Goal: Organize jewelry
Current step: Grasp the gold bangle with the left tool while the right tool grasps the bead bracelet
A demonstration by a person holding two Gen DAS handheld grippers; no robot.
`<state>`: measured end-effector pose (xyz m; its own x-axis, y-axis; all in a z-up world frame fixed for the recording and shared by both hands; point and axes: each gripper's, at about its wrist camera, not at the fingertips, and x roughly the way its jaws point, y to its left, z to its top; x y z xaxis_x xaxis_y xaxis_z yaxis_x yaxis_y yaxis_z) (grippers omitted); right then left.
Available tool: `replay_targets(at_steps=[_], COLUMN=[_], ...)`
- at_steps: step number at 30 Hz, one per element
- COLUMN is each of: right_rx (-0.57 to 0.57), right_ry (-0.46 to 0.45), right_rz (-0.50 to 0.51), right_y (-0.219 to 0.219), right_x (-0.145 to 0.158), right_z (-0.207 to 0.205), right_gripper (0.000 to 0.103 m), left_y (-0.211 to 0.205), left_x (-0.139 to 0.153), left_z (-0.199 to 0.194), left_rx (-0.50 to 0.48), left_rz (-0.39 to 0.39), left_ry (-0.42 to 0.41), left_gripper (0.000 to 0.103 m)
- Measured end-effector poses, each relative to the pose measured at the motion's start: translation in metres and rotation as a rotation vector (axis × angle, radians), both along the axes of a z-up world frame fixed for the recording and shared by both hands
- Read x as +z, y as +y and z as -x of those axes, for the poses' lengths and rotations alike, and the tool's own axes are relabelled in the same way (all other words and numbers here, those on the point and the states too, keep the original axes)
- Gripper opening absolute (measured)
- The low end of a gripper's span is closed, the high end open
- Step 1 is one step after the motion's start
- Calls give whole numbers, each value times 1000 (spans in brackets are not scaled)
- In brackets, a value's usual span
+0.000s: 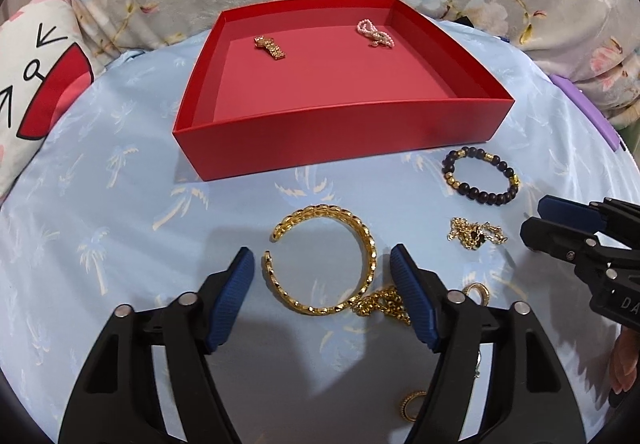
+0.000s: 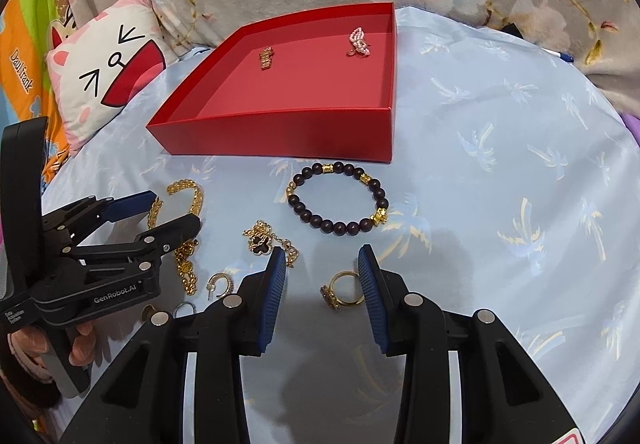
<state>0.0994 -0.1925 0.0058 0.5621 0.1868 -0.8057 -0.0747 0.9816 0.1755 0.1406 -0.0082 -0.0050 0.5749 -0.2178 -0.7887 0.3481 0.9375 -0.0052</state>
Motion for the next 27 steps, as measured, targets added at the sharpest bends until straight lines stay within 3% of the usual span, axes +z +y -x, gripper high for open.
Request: replay_targets(at_steps=[3, 14, 16, 18, 23, 27], right_rx=[-2, -27, -32, -42, -52, -68], right_ry=[0, -19, -25, -36, -56, -37], right_rz=[0, 18, 25, 35, 53, 59], right_y=[-1, -12, -13, -14, -15, -19], right_x=[-1, -1, -2, -1, 2, -2], right_z=[-1, -7, -11, -15, -30, -41], right_gripper=[38, 38, 52, 55, 55, 42], left_y=[1, 15, 19, 21, 23, 23], left_x=[1, 7, 7, 6, 4, 3], left_z=[-1, 2, 0, -2, -4, -4], left_rx=[-9, 24, 34, 40, 50, 49], left_rz=[5, 29, 42, 48, 56, 55], left_ry=[-3, -41, -36, -22, -7, -1], left_gripper=[54, 54, 54, 54, 54, 54])
